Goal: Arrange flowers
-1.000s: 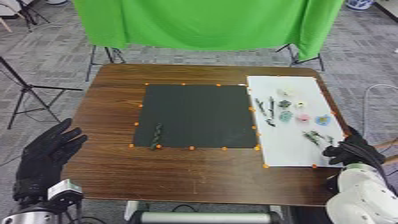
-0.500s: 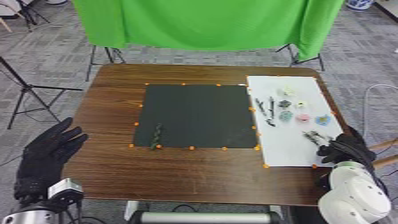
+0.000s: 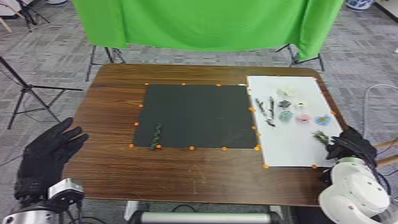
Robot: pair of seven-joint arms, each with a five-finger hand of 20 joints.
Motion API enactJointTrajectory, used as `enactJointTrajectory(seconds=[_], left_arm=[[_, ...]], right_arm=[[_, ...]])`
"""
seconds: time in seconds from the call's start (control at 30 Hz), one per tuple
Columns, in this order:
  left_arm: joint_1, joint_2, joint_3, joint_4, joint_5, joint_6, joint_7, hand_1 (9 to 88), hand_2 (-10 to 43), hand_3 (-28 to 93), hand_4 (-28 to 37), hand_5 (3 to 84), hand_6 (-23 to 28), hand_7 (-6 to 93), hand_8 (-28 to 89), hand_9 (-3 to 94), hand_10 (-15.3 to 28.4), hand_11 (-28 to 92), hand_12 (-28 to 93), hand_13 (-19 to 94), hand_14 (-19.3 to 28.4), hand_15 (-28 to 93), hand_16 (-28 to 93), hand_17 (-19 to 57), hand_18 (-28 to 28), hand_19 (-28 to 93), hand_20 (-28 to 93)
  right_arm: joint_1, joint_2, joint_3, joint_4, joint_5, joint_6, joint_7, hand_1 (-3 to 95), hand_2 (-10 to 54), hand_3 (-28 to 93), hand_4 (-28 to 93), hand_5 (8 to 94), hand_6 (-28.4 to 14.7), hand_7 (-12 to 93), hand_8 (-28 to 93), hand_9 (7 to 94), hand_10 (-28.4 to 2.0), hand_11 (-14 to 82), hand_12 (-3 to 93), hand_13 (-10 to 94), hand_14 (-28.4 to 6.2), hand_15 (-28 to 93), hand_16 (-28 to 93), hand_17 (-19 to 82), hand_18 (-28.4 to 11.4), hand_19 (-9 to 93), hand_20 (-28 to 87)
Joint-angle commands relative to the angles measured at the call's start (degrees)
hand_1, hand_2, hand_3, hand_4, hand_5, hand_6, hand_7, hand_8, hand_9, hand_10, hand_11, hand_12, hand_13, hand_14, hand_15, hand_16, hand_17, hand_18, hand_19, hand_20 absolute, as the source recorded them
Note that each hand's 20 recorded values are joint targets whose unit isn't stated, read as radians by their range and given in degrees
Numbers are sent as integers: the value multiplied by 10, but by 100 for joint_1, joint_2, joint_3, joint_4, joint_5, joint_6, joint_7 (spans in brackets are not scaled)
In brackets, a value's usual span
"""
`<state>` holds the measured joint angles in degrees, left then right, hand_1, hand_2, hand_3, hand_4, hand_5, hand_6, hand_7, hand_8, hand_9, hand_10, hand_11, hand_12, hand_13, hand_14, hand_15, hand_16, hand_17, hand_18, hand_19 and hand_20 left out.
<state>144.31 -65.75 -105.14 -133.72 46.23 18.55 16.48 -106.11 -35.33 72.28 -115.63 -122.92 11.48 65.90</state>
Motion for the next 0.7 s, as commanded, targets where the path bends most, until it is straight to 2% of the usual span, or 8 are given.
enactJointTrajectory(seconds=[0.03, 0.23, 0.3, 0.33, 0.43, 0.7], left_arm=[[49, -41, -5, -1, 11, -32, -51, 250, 40, 828, -200, 427, 115, 152, -98, 395, 202, 269, 97, 295, 267, 489, -93, -64, 234, 598, -49], [61, -40, -36, -11, 5, -3, -34, 251, 41, 827, -199, 427, 115, 152, -98, 395, 203, 269, 97, 296, 266, 490, -92, -63, 234, 598, -49], [126, 1, -28, -25, -32, 46, 55, 250, 41, 827, -199, 427, 115, 152, -99, 395, 202, 269, 97, 296, 266, 490, -92, -64, 234, 598, -49], [115, -6, -35, -20, -21, 40, 35, 250, 41, 827, -199, 427, 115, 152, -99, 395, 202, 270, 97, 296, 267, 490, -92, -63, 234, 598, -49], [132, 41, -46, -13, -44, 48, 88, 250, 41, 827, -199, 427, 115, 152, -99, 395, 202, 269, 97, 296, 267, 490, -92, -64, 234, 598, -49], [186, 118, -105, -60, -65, 127, 148, 250, 41, 826, -199, 427, 115, 152, -99, 395, 202, 269, 97, 296, 267, 490, -92, -64, 235, 599, -49]], right_arm=[[33, 111, -432, 94, -266, 669, 167, 526, -83, 792, -283, 841, -35, 247, 90, 836, -141, 379, 258, 751, -128, 754, 124, 360, -280, 932, 458], [349, 260, -514, -33, -521, 947, 298, 517, -91, 812, -283, 868, -31, 228, 116, 865, -128, 391, 259, 798, -106, 746, 145, 389, -283, 932, 512], [493, 268, -488, -115, -547, 922, 279, 516, -93, 815, -283, 874, -31, 222, 122, 873, -127, 392, 257, 802, -104, 744, 150, 396, -283, 932, 518], [579, 282, -506, -149, -589, 911, 287, 516, -94, 815, -283, 876, -31, 219, 124, 874, -127, 393, 256, 805, -102, 744, 152, 397, -284, 932, 520], [856, 302, -587, -253, -623, 897, 228, 514, -94, 820, -283, 880, -32, 212, 128, 880, -125, 391, 257, 815, -98, 742, 156, 404, -284, 932, 528], [2066, 193, -1256, -362, -532, 693, -100, 511, -95, 829, -283, 889, -32, 200, 139, 890, -125, 384, 265, 822, -95, 743, 167, 413, -284, 932, 550]])
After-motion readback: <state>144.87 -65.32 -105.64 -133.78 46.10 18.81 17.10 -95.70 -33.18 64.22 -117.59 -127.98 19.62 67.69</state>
